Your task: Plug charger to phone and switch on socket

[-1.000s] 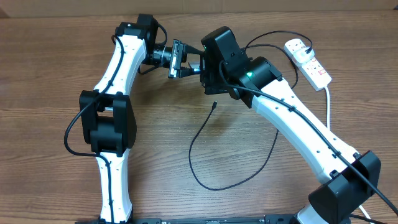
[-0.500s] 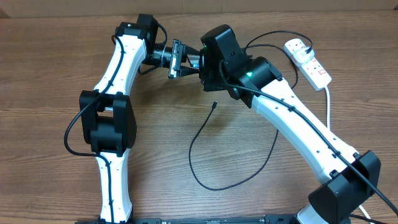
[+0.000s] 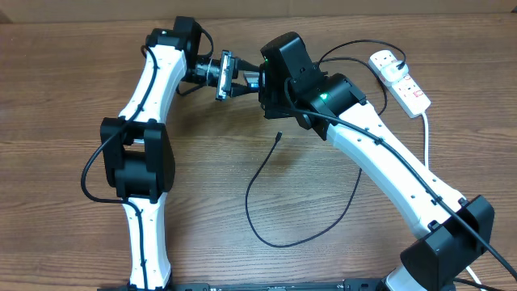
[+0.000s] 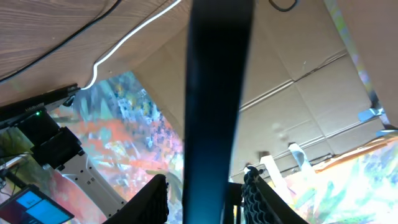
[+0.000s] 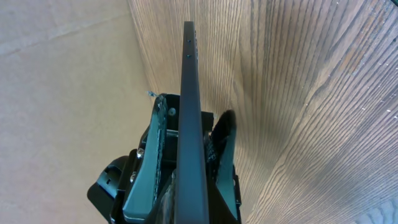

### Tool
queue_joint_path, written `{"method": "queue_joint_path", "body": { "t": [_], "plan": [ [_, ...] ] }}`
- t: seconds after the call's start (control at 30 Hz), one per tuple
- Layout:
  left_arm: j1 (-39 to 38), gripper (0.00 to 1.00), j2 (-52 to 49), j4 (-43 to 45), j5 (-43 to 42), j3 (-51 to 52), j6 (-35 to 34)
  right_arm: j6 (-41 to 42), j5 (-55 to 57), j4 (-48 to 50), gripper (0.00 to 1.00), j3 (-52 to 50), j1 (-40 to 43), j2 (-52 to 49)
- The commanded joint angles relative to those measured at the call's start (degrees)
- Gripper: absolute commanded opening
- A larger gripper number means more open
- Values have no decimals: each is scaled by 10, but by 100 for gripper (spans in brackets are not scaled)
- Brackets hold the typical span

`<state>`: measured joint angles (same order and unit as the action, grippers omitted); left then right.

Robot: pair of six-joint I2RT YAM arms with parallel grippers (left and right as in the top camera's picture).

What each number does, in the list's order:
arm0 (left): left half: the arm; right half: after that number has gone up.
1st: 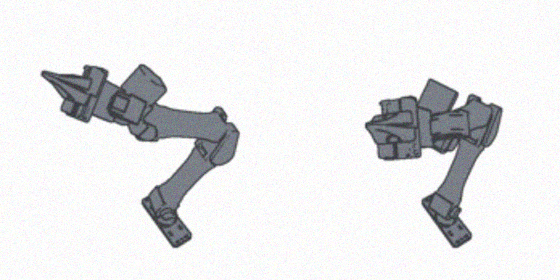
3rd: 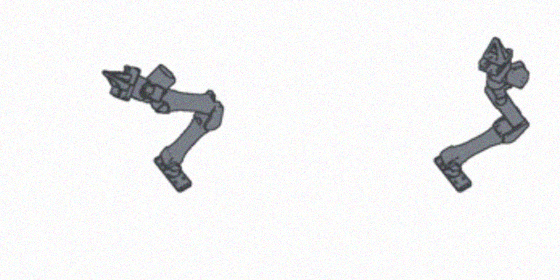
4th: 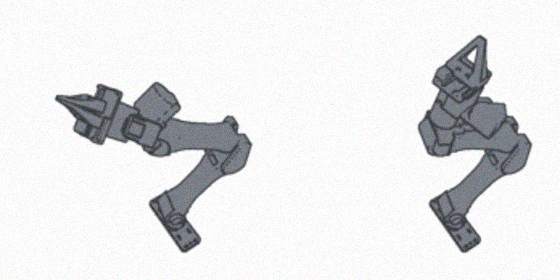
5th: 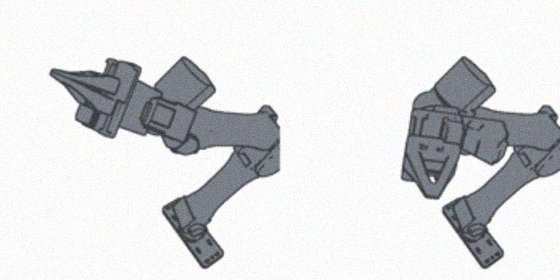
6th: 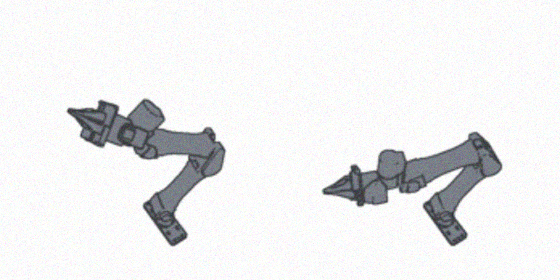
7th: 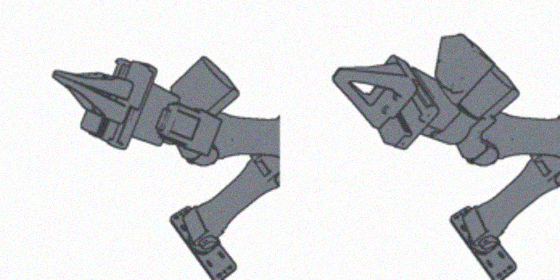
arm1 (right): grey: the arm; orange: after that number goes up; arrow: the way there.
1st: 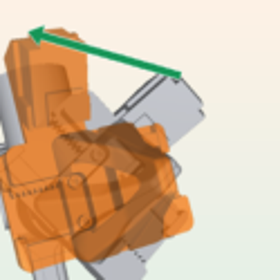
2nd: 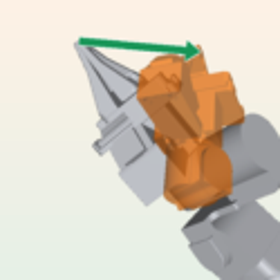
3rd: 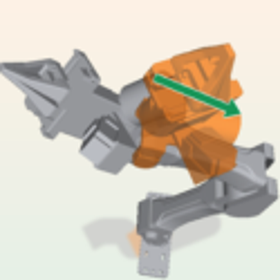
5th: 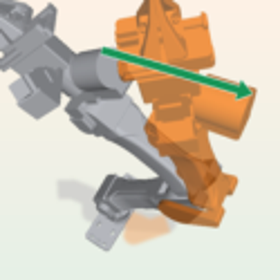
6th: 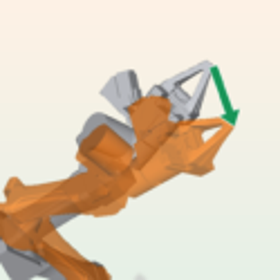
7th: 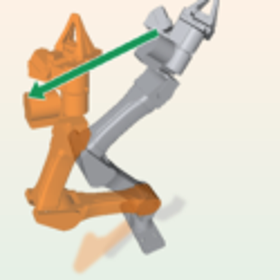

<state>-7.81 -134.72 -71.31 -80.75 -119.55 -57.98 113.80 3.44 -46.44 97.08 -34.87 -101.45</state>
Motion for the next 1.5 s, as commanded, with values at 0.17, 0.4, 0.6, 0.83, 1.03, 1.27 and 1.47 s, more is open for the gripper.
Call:
{"method": "queue_joint_path", "body": {
  "t": [0.17, 0.4, 0.6, 0.83, 1.03, 1.27, 1.47],
  "plan": [
    [4, 30, 0, 0, 3, -12, -3, 3, -8, 12, 4, 11, 1, 4],
    [4, 30, 0, 0, -3, -12, -3, 2, -15, 11, 4, 11, 1, 4],
    [4, 22, 0, 0, -3, -12, -3, 2, -15, 11, 4, 11, 1, 4],
    [4, 19, 0, 0, -3, -12, -3, 2, -14, 10, 4, 11, 1, 4],
    [4, 11, 0, 0, -3, -12, -3, 2, -15, 9, 4, 11, 1, 4],
    [4, 4, 0, 0, -3, -12, -3, 2, -18, 9, 11, 11, 1, 4],
    [4, 4, 0, 0, -2, -12, -3, 2, -23, 10, 49, 11, 1, 4]
  ]
}}
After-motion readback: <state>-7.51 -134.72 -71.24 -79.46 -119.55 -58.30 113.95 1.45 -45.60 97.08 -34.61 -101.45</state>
